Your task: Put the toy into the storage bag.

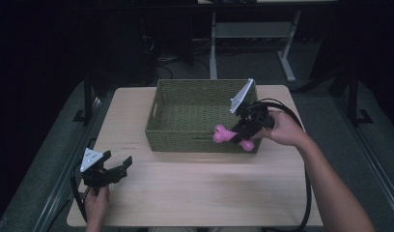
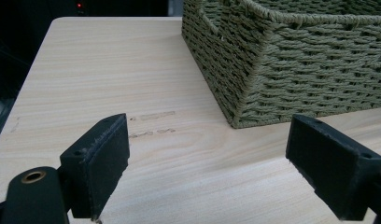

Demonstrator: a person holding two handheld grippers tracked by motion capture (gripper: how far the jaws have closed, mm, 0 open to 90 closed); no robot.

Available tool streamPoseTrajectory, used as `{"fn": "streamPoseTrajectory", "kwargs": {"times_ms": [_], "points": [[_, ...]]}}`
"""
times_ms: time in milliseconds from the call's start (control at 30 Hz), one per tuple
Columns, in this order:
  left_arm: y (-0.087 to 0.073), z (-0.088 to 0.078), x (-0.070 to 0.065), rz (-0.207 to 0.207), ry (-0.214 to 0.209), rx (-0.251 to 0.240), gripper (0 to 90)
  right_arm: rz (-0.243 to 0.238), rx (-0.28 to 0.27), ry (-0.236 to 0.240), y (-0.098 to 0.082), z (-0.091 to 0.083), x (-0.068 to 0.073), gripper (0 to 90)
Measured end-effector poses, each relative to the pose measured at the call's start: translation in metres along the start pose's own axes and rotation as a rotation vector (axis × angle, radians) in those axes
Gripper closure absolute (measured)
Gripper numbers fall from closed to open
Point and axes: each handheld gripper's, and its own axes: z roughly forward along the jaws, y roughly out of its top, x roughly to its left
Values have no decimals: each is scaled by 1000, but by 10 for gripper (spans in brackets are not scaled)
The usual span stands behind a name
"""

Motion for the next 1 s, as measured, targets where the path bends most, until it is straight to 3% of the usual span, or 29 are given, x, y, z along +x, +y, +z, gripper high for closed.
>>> {"fn": "streamPoseTrajectory", "kwargs": {"times_ms": [1000], "points": [[0, -1, 0, 0, 3, -3, 130, 14, 29, -14, 26, -5, -38, 582]]}}
